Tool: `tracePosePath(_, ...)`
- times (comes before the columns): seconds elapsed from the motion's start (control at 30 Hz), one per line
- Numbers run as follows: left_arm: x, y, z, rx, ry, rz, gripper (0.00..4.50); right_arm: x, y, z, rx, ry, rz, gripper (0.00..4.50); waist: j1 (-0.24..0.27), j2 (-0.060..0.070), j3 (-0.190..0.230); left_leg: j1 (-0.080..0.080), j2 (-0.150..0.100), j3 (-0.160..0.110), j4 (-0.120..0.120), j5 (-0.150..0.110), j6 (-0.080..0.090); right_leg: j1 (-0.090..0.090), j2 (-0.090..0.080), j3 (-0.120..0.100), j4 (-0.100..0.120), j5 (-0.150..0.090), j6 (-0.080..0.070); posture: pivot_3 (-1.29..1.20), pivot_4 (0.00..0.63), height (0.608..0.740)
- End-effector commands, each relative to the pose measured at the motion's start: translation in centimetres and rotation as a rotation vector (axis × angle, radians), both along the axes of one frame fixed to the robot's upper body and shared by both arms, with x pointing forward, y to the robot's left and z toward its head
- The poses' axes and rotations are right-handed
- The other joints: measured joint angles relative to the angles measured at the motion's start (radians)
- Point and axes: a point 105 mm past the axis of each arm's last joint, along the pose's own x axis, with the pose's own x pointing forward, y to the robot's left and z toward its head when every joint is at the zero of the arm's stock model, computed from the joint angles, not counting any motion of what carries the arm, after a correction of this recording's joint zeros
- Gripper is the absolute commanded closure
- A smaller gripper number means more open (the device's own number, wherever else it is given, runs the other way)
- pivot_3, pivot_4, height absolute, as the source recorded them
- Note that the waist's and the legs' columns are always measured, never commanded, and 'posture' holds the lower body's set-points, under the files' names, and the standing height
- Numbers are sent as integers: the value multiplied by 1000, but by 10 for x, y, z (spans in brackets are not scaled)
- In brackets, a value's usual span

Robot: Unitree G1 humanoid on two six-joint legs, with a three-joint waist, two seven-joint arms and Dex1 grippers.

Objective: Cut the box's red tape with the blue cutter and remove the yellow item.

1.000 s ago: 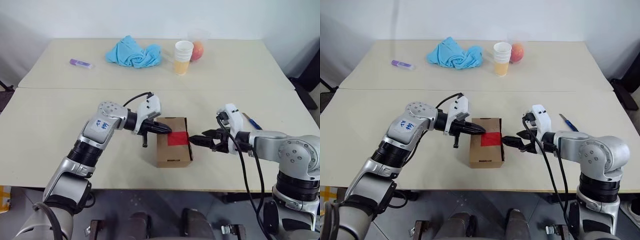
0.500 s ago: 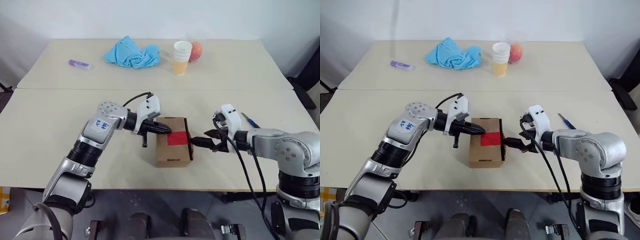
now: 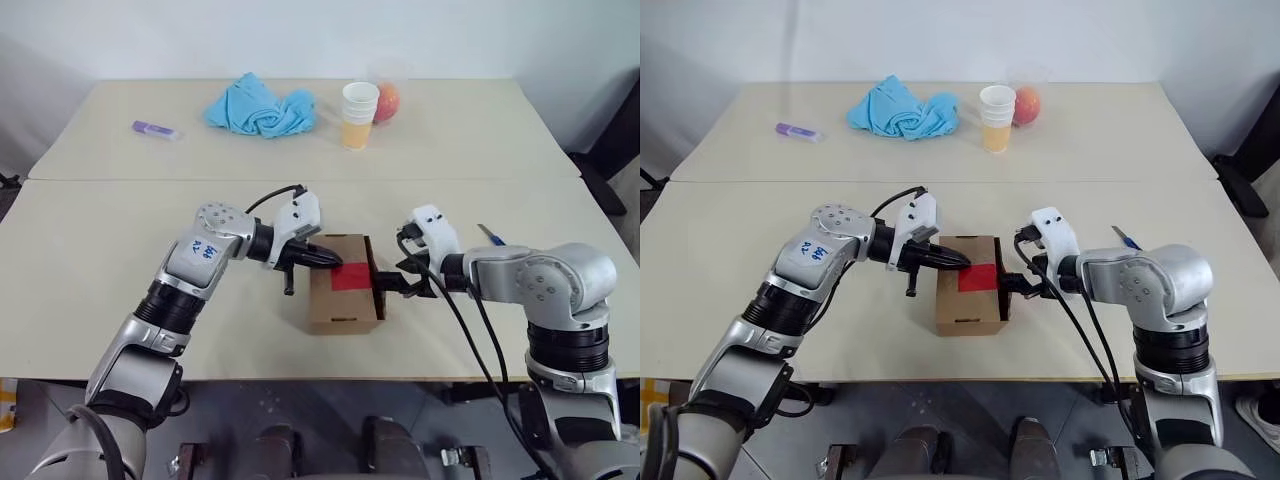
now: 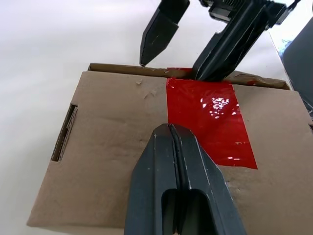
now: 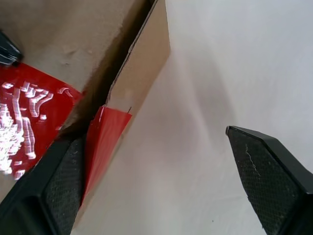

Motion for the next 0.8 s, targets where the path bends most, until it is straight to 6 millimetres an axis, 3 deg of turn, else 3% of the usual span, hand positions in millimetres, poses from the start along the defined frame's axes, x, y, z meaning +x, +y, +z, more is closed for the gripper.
tracePosePath(0.03, -3, 1, -7, 23, 4, -1, 4500, 7, -21, -13, -173, -50, -45, 57, 3, 0, 0, 0, -1, 0, 0, 0, 0, 0, 0, 0, 0, 0, 0, 0, 150, 740)
tracePosePath(0.1, -5, 1, -9, 23, 7, 1, 4500, 14, -48, -26, -443, -173, -12, 57, 9, 0, 0, 0, -2, 0, 0, 0, 0, 1, -1, 0, -1, 0, 0, 0, 150, 740)
tracePosePath(0.17, -5, 2, -9, 21, 12, 8, 4500, 9, -47, -37, -462, -194, 47, 57, 22, -4, -3, 1, -3, 0, 0, 0, 1, 3, -2, 0, -2, 0, 1, 0, 150, 740)
tracePosePath(0.37, -6, 5, -8, 21, 14, 17, 4500, 8, -38, -36, -437, -257, 83, 57, 25, -8, -6, 13, -2, -1, -1, -1, 3, 17, -1, 0, -7, 1, 1, 0, 150, 740)
tracePosePath(0.6, -10, -3, -4, 10, 10, -9, 4500, 14, -25, -20, -202, -208, 1, 57, 17, -8, -6, 14, 5, -2, -2, -1, 2, 18, 1, 0, -8, 1, 1, 0, 150, 740)
tracePosePath(0.8, -12, -12, -2, -3, 10, -27, 4500, 12, -18, 4, 27, -89, -17, 57, 18, -6, -4, 12, 6, -1, -2, -1, 2, 16, 1, 0, -8, 1, 1, 0, 150, 740)
